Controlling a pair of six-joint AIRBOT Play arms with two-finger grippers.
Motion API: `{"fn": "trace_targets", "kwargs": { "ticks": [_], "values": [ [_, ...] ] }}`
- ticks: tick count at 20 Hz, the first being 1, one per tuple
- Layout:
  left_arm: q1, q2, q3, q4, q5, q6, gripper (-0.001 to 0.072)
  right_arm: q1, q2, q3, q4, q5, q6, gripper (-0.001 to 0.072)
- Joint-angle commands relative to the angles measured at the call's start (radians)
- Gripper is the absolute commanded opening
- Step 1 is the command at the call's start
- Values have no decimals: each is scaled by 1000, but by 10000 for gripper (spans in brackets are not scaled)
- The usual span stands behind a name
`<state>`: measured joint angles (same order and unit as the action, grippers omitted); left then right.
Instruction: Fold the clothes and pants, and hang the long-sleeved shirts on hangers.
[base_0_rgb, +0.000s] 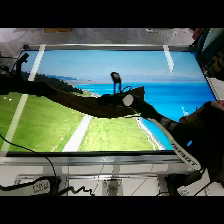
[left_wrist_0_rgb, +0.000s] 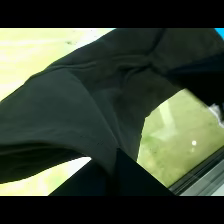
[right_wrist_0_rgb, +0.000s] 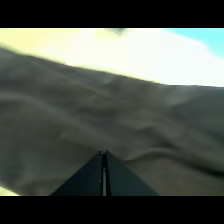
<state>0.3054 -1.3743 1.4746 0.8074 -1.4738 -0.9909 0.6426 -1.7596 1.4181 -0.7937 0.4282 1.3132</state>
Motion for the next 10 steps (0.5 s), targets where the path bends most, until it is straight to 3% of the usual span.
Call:
{"fn": "trace_targets", "kwargs": {
  "ticks": [1,6,10],
  "values": [
    [6,76,2,-14,-35,4,7,143,-132,143,0,17,86,8],
    [-13,74,-1,-55,-15,3,8,188,-204,227,-34,39,115,9],
    [-133,30,-1,-134,85,3,8,47,-163,230,-204,237,114,10]
  ]
}}
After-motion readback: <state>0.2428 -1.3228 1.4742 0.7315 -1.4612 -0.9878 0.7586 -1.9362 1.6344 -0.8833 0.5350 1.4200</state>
